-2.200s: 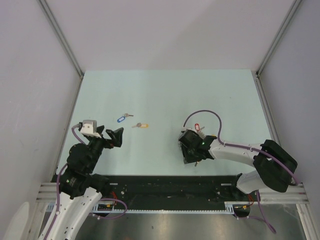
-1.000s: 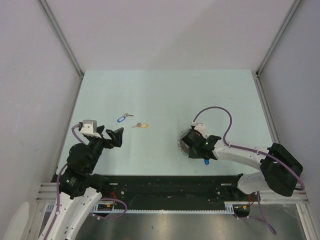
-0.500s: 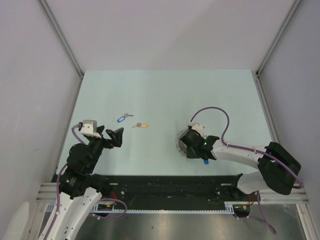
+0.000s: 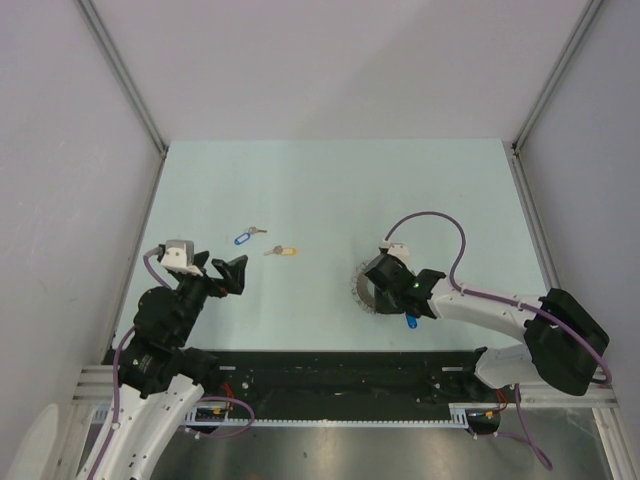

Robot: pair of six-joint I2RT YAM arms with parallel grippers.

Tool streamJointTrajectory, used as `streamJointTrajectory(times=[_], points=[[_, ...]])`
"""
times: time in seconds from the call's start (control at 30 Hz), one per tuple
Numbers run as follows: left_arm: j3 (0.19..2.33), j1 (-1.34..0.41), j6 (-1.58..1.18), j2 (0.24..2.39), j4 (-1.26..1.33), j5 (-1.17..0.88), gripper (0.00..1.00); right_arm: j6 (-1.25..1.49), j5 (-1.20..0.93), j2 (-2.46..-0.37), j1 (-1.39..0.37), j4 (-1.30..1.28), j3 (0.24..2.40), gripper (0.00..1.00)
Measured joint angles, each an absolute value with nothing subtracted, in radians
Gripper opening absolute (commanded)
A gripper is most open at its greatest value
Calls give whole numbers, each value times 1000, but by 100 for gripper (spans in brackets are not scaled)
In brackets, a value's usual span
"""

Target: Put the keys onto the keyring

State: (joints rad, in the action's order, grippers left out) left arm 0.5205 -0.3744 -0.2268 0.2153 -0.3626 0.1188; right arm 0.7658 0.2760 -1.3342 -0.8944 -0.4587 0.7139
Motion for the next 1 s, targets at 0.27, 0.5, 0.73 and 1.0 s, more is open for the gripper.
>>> streamJointTrajectory(times=[0.27,0.5,0.73,1.0], points=[[521,-374,-227,215,-363,119,100,749,252,-1349,-894,-459,714,40],[521,-374,-227,215,-363,118,100,686,224,-1355,-894,-467,714,47],[521,-374,-227,215,-363,118,100,609,206,-1343,-905,-492,714,42],[521,-374,-227,216,-363,118,100,577,155,-1355,-931,-508,715,27]])
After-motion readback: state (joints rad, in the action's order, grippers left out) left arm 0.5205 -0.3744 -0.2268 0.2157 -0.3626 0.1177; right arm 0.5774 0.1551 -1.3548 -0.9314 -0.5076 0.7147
